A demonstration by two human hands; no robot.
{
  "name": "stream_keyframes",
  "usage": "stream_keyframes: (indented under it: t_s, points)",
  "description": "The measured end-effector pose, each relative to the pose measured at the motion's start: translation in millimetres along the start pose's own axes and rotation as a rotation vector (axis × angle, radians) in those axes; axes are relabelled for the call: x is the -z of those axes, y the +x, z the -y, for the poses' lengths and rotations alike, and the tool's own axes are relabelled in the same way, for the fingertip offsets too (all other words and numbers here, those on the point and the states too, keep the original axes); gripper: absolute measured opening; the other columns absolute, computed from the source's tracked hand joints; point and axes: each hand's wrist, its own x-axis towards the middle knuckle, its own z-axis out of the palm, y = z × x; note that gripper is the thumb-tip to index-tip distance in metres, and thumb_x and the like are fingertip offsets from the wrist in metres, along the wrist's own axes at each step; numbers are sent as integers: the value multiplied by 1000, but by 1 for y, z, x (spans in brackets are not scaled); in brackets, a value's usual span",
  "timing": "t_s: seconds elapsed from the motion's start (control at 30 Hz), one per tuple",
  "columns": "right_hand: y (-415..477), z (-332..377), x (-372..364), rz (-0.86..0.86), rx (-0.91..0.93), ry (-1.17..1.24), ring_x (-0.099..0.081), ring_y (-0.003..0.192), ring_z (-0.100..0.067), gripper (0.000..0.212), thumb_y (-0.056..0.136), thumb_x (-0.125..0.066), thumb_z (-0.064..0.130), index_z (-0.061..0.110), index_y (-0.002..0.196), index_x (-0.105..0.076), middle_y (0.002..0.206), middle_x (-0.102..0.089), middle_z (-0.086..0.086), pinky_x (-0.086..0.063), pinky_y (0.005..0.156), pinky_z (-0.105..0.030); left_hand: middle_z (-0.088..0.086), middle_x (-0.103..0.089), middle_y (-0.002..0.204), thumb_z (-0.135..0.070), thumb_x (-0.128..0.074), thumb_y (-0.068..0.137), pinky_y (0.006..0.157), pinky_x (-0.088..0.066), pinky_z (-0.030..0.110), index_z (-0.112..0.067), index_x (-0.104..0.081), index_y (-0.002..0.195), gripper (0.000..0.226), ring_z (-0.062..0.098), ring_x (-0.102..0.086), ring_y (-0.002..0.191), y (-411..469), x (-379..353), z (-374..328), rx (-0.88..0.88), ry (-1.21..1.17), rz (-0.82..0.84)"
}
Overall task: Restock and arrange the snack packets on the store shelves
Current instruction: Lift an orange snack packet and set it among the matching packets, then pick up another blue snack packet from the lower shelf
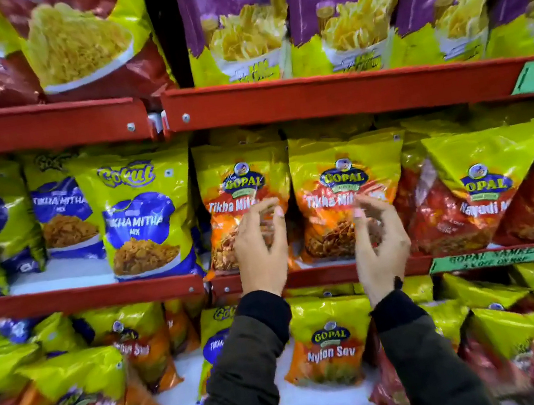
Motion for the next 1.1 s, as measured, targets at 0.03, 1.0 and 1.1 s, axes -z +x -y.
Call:
stream_keyframes:
  t_s: [0.03, 1.0, 1.1]
  points:
    - [-12, 1, -4, 30, -11, 5, -66, 102, -6, 18, 100, -55, 32, 26, 114, -66, 110, -68, 14, -52, 84, -23, -18, -64, 106, -35, -52, 100, 87, -55, 36, -28, -64, 110, 17, 7, -63, 101, -9, 8, 5, -8, 10, 6]
    - [-247, -145, -151, 711, -1220, -246, -41, 144, -28, 48, 106, -41, 27, 4, 147, -43, 155, -45, -14, -27, 110, -19, 17, -57, 142, -31, -43, 104, 94, -36, 25, -4, -52, 137, 44, 32, -52, 133, -132, 93, 303, 1280, -29, 393]
    - [-248, -133, -143, 670, -1193, -196, -46, 140, -27, 47, 105, -44, 27, 2, 144, -47, 152, -49, -16, -30, 120, -37, 16, -62, 137, -31, -46, 102, 102, -39, 28, -4, -56, 134, 43, 30, -56, 129, -136, 102, 287, 1232, -71, 345]
